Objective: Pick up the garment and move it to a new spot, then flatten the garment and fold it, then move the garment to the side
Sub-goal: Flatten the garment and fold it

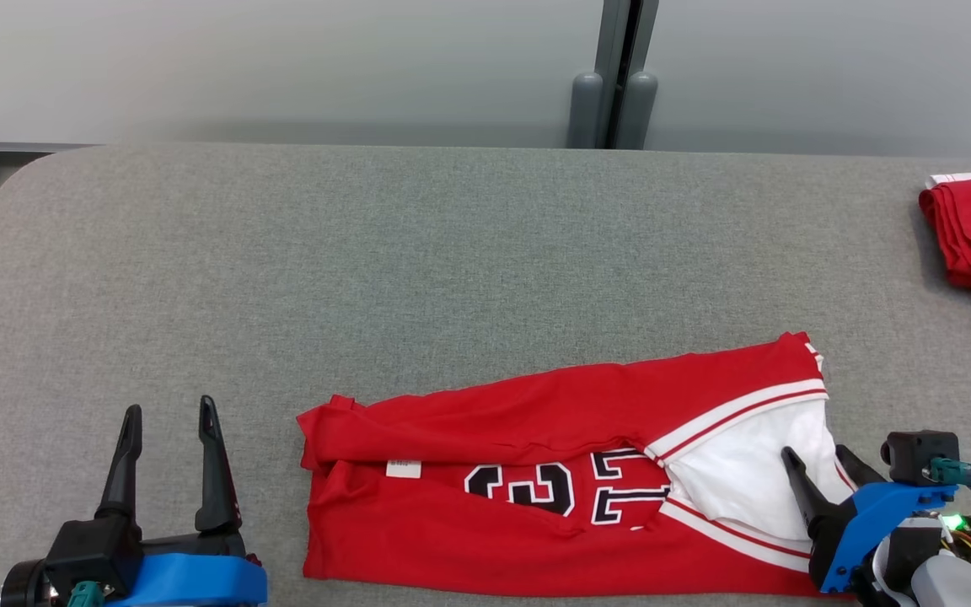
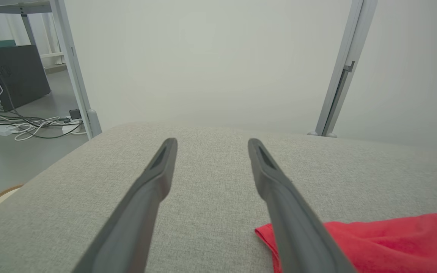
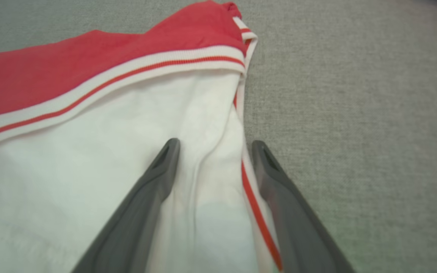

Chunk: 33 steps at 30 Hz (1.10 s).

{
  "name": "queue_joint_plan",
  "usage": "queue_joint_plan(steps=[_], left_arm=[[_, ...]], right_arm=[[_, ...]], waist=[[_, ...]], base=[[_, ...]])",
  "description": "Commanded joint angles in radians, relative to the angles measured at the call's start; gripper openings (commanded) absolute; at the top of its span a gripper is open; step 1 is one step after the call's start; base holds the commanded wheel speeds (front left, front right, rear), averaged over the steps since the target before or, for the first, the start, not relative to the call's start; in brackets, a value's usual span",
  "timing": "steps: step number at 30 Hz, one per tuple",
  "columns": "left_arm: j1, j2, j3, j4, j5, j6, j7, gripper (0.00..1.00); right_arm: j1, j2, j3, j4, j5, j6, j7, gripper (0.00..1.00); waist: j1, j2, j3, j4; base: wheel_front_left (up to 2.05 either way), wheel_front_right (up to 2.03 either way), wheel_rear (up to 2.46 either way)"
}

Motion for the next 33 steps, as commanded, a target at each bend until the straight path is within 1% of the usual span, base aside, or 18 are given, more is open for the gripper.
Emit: queue_joint_plan(steps=[1, 2, 3, 4, 10, 16, 21, 26, 33], left_arm=[[-0.005, -0.002, 0.005, 0.002, 0.004, -0.006, -0.004, 1.0], [-0.009, -0.002, 0.006, 0.004, 0.006, -0.008, -0.004, 1.0], [-0.012, -0.002, 0.007, 0.006, 0.007, -0.011, -0.004, 1.0], [-0.015, -0.002, 0.007, 0.008, 0.009, -0.013, -0.004, 1.0], [-0.021, -0.003, 0.007, 0.017, 0.012, -0.012, -0.004, 1.0], [-0.007, -0.003, 0.004, 0.018, 0.006, -0.006, -0.004, 1.0], [0.002, -0.003, -0.008, 0.009, 0.004, 0.004, -0.004, 1.0], [0.002, -0.003, -0.007, 0.013, -0.004, 0.006, -0.004, 1.0], [0.001, -0.003, -0.002, 0.017, -0.002, 0.008, -0.004, 1.0]], right_arm=[[0.022, 0.011, 0.021, 0.035, 0.002, 0.0, 0.029, 1.0], [0.021, 0.012, 0.031, 0.038, 0.007, 0.0, 0.035, 0.74], [0.021, 0.014, 0.04, 0.038, 0.014, 0.0, 0.035, 0.06], [0.018, 0.016, 0.047, 0.036, 0.023, 0.001, 0.034, 0.0], [-0.018, -0.011, 0.048, 0.037, 0.059, 0.0, -0.001, 0.0], [-0.014, -0.083, -0.003, 0.047, 0.092, -0.001, -0.037, 0.0], [0.011, -0.152, -0.039, 0.048, 0.103, -0.001, -0.045, 0.0], [0.018, -0.166, -0.034, -0.003, 0.103, 0.0, -0.035, 0.0], [0.048, -0.13, -0.017, -0.133, 0.115, 0.0, -0.017, 0.0]], waist=[[0.0001, 0.0001, 0.0, -0.002], [0.0001, 0.0001, 0.0, -0.003], [0.0001, 0.0001, 0.0, -0.004], [0.0001, 0.0001, -0.001, -0.006], [0.0001, 0.0001, -0.01, -0.021], [0.0001, 0.0001, -0.022, -0.039], [0.0001, 0.0001, -0.025, -0.054], [0.0001, 0.0001, -0.022, -0.073], [0.0001, 0.0001, -0.031, -0.093]], base=[[0.0, 0.0, 0.0], [0.0, 0.0, 0.0], [0.0, 0.0, 0.0], [0.0, 0.0, 0.0], [0.0, 0.0, 0.0], [0.0, 0.0, 0.0], [0.0, 0.0, 0.0], [0.0, 0.0, 0.0], [0.0, 0.0, 0.0]])
